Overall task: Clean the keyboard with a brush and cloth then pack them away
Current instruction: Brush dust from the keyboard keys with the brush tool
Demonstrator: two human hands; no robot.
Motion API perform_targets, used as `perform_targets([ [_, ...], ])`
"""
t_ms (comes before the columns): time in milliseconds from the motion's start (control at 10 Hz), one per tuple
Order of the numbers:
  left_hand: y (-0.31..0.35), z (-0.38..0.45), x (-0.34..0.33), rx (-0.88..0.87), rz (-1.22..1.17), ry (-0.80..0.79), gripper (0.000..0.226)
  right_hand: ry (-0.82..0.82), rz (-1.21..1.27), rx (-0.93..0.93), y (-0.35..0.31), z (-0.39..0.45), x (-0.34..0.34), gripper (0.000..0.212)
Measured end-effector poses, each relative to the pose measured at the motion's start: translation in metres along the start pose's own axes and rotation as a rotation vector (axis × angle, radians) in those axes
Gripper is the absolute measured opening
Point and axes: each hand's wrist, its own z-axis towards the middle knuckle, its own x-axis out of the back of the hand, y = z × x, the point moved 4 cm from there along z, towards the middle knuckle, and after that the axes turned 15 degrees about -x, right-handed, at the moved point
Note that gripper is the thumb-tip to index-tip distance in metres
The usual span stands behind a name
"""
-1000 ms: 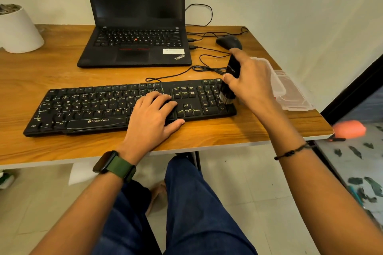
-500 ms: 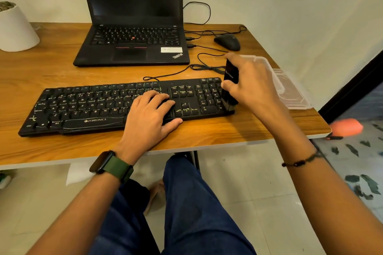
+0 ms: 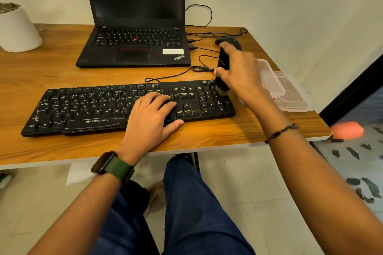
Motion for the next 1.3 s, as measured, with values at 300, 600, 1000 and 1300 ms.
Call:
perform_targets([
  [300,0.0,0.0,0.0,0.001,-0.004,-0.004,0.057,0.039,-0.079,0.015,0.01,-0.019,0.011,0.06],
  [600,0.001,0.0,0.001,-0.002,-0.006,0.013,0.057,-0.023,-0.079,0.009,0.022,-0.05,0.039,0.059],
  [1000,0.0,0.0,0.0,0.008,0.008,0.007,0.057,0.034,0.002,0.057,-0.005,-0.007,0.003,0.057],
  [1300,0.0,0.0,0.0,0.005,0.009,0.017,0.055,-0.194,0.214,0.159,-0.031,-0.016,0.014,0.061],
])
